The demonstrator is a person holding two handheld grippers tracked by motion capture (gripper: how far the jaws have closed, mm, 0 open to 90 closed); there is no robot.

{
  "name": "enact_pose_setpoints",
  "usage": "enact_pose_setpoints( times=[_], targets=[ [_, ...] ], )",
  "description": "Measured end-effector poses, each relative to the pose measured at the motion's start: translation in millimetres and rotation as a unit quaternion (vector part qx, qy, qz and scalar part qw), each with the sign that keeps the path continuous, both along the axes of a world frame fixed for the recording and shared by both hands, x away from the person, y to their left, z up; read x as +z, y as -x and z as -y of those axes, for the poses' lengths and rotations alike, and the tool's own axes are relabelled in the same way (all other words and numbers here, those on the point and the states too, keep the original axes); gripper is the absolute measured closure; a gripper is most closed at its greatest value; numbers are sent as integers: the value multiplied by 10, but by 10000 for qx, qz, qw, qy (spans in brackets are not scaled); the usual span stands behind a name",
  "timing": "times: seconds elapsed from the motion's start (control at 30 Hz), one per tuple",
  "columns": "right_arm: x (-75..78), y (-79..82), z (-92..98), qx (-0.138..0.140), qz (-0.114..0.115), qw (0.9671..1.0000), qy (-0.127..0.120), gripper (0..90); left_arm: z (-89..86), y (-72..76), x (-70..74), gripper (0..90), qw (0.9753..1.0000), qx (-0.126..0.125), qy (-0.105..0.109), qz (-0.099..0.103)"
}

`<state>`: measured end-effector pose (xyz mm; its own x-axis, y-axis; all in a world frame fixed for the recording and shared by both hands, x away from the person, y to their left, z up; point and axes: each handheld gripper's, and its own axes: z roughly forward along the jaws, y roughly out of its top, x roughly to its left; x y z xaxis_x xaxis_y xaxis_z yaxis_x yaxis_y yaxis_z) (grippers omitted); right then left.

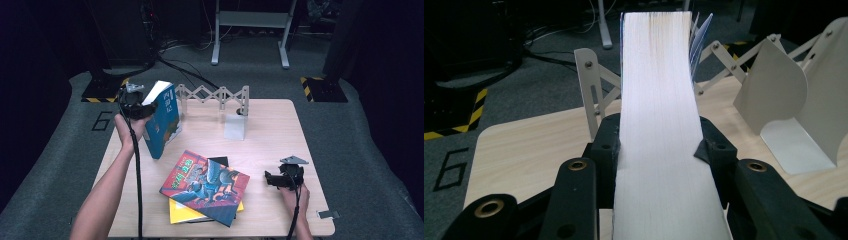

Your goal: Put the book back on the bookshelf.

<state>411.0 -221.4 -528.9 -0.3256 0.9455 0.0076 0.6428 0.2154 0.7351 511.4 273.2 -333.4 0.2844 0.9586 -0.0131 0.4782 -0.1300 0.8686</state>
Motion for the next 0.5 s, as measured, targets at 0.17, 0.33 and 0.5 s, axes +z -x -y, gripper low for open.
enact_pose_setpoints(
  times=[0.17,0.33,0.5],
  targets=[
    [0,-1,0,1,2,10000,2,78,5,-83,22,613,9998,141,84,74],
    [0,-3,-6,-20,2,10000,-33,79,33,-178,99,612,9994,255,122,182],
    [0,-4,-7,-30,3,10000,-31,81,97,-254,145,612,9984,446,192,306]
  ],
)
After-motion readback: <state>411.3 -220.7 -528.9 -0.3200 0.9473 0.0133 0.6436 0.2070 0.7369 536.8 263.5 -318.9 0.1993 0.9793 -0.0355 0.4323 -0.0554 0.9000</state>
